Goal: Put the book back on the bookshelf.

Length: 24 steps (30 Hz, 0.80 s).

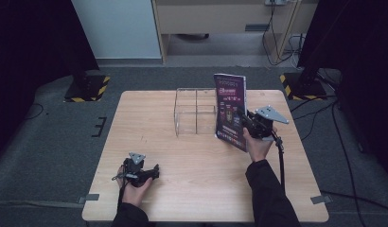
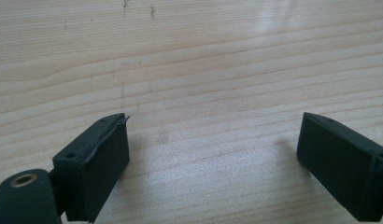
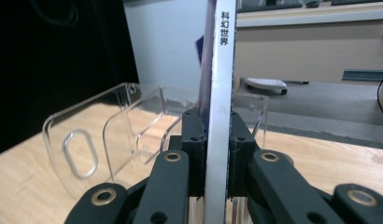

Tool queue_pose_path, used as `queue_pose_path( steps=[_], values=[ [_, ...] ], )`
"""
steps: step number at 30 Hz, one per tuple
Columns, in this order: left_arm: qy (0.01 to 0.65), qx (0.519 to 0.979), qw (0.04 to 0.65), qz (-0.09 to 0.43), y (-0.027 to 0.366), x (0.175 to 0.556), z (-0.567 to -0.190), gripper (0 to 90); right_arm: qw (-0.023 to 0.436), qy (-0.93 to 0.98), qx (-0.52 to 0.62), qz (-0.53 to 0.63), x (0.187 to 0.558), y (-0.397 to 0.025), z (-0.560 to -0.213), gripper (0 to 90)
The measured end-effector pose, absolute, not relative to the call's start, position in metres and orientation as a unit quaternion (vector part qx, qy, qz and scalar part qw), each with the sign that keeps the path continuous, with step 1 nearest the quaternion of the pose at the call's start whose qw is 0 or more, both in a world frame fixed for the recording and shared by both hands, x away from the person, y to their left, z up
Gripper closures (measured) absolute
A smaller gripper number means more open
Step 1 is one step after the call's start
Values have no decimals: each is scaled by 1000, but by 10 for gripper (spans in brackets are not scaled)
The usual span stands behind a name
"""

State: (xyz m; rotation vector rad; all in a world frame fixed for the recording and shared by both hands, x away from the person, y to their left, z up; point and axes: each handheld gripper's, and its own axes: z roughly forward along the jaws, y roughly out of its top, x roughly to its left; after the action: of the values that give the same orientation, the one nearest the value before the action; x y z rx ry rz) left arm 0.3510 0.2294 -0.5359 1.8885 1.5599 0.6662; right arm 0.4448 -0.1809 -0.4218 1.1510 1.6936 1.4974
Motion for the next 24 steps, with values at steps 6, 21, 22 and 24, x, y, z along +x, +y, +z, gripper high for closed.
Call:
queue_pose_path(
  steps=[6,21,22,24],
  values=[
    [587,710,297,251,229,351,-536,85,287,638,431,570,434,-185,-427,819],
    [587,710,297,251,229,351,-536,85,268,658,425,561,411,-194,-435,804],
    [587,711,297,251,229,351,-536,85,267,660,424,560,408,-196,-436,804],
    [587,711,297,251,229,351,-536,85,263,667,423,554,401,-199,-437,806]
  ],
)
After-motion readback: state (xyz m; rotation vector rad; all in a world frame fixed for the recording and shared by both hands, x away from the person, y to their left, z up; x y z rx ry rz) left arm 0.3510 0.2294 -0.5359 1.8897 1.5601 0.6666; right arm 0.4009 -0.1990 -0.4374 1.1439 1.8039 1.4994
